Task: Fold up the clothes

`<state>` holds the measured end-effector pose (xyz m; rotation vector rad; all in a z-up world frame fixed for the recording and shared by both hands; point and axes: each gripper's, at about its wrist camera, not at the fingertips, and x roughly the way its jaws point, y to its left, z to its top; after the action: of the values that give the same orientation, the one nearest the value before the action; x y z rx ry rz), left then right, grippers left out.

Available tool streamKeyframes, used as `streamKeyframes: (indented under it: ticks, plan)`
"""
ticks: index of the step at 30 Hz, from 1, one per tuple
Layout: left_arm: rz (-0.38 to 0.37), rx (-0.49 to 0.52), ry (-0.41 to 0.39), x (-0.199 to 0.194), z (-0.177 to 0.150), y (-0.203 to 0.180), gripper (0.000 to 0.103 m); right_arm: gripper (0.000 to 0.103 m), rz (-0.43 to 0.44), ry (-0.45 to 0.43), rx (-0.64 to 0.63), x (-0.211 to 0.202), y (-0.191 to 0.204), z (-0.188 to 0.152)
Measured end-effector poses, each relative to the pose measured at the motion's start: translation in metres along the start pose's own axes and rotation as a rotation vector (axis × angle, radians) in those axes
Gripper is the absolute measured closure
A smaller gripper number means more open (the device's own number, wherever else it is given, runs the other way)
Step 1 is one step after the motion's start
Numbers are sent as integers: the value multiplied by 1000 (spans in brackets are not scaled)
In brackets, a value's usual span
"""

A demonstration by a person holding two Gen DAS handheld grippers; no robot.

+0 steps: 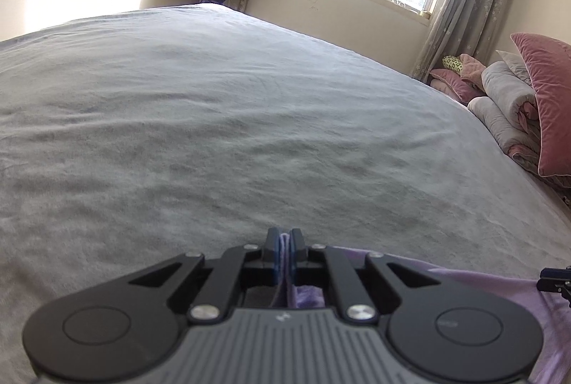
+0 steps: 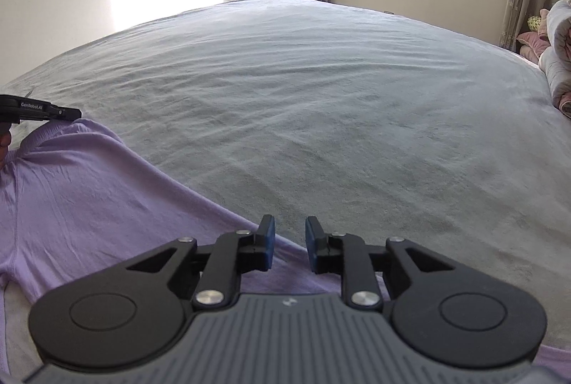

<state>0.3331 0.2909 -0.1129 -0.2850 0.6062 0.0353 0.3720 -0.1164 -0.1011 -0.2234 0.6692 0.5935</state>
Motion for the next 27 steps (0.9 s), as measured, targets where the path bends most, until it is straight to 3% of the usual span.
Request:
streamKeyframes:
  ticks: [1,3,4,5,7,10,12,13,17,18,21,24,25,27]
  plan:
    - [3,5,-2,0,-1,-1,98,68,-1,16,-18,4,2,-1]
    - [11,22,-7,-1,-2,-3,98,68,-6,27,-43,8,5,-4]
    - [14,32,-12,-2,-3,-4,98,81,0,28,-50,9,6,-5]
    - [21,44,-28,-4,-4,-6,98,102,3,24,-65,9,10,-6]
    - [38,62,-69,-9,-6,-9,98,101,-38,-2,-136,7,23,-11]
    - [65,62,-156,-18,-11,-10,98,102,-202,-146,-294,-2,50,-31]
    - [88,59,-149,-14,-11,-9,98,102,-305,-243,-370,-8,64,-44]
    - [99,58,-144,-11,-11,-8,98,102,-321,-247,-395,-7,68,-46]
    - [151,80,-91,1,-9,-12,97,98,-337,-78,-447,22,71,-42]
    - [164,88,-74,4,-9,-13,97,90,-346,-70,-461,25,72,-41]
    - [195,129,-60,5,-7,-21,95,89,-338,-59,-438,21,66,-33]
    - [201,119,-69,-6,-4,-27,76,66,-308,-68,-362,9,56,-24]
    - [191,109,-78,-11,-3,-29,67,62,-296,-75,-325,2,51,-21]
    - [156,111,-85,-25,-3,-39,61,62,-277,-79,-247,-11,40,-17]
